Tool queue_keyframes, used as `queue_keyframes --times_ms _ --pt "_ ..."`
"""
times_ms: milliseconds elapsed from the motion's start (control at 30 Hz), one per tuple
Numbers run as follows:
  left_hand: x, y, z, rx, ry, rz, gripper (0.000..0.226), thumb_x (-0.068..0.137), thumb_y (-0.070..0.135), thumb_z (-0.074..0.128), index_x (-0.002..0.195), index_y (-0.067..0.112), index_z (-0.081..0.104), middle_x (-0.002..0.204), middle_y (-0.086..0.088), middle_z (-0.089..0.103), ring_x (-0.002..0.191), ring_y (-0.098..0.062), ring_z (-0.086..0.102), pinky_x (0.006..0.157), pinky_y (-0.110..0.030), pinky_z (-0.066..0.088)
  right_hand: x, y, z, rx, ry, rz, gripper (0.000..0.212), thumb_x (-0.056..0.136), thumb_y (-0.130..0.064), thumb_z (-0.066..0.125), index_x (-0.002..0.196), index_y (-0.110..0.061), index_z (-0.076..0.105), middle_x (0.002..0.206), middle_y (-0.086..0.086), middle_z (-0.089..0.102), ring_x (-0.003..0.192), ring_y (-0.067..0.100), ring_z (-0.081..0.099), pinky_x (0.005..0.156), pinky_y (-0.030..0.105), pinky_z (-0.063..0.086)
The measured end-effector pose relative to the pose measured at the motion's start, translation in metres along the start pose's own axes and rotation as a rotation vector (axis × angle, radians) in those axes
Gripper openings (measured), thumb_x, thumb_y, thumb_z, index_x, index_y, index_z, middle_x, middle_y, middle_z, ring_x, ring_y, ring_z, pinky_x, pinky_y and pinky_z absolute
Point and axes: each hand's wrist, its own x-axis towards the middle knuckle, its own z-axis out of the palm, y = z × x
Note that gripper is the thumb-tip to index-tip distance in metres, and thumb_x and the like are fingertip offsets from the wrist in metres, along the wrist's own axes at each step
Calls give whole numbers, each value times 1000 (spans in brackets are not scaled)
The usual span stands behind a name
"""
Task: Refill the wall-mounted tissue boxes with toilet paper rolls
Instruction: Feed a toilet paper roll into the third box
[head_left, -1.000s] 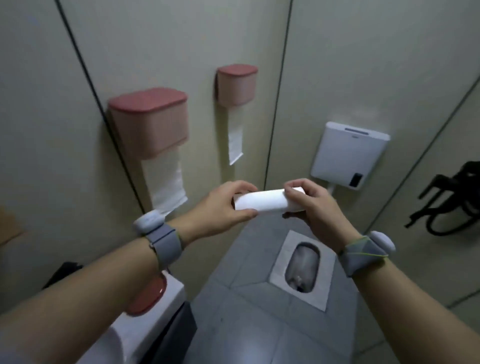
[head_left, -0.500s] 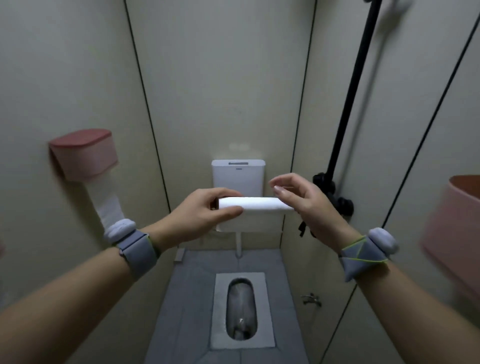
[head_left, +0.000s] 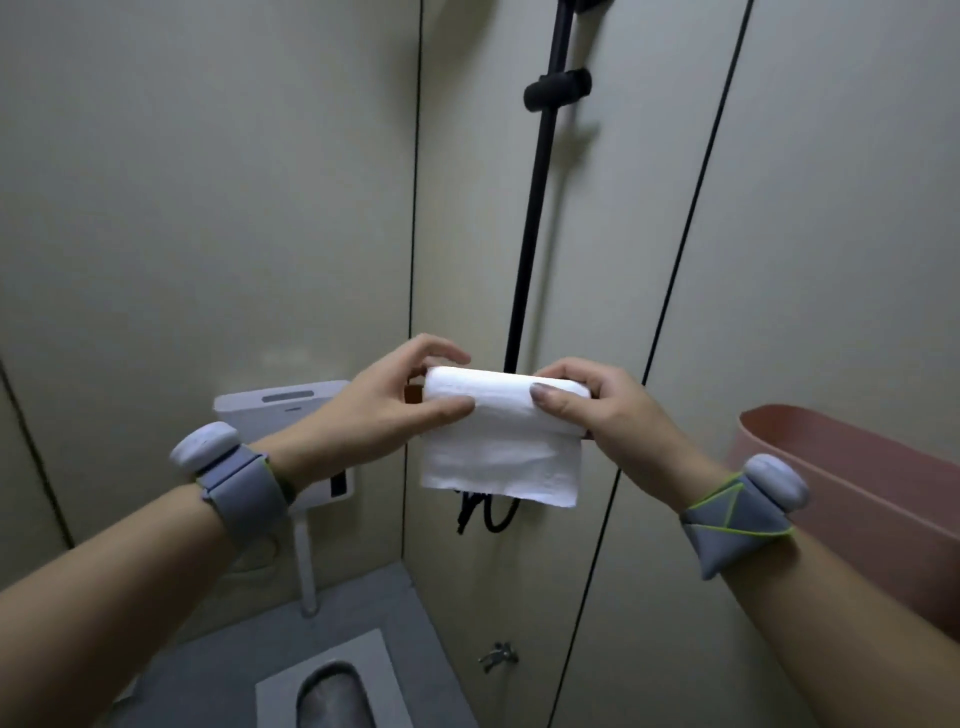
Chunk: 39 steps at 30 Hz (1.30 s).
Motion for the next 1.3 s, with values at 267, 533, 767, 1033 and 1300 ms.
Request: queue_keyframes --times_ms 267,533,767,1033,1300 --pt "66 34 52 -153 -158 202 30 88 15 73 117 21 67 113 0 70 99 -17 71 88 -32 58 -42 -23 -75 -125 182 135 36 79 -39 67 109 -19 67 104 1 70 84 18 67 67 29 54" --pt "89 63 95 -288 -209 222 35 87 12 73 120 21 67 115 -1 72 102 -17 71 94 -35 56 -77 -35 -111 -619 304 -62 43 78 -37 66 120 -28 60 116 -10 63 111 2 57 89 20 45" --pt "86 67 108 -344 -161 303 40 81 21 74 118 34 66 109 -13 72 100 -43 65 90 -62 53 -72 -35 -115 -326 379 31 23 91 -36 55 106 -23 67 100 -8 71 92 11 66 85 38 51" --pt "85 61 104 -405 -151 134 20 101 23 53 109 25 72 105 -1 73 91 -16 65 95 -48 52 -66 -24 -110 -332 259 31 50 66 -20 74 115 -27 62 108 -6 68 98 14 66 88 34 54" --pt "84 59 93 -302 -76 189 21 101 21 53 111 25 71 106 -15 71 85 -17 64 77 -37 51 -55 -26 -101 -775 298 -137 56 69 -32 68 124 -23 58 111 0 56 105 10 52 93 22 40"
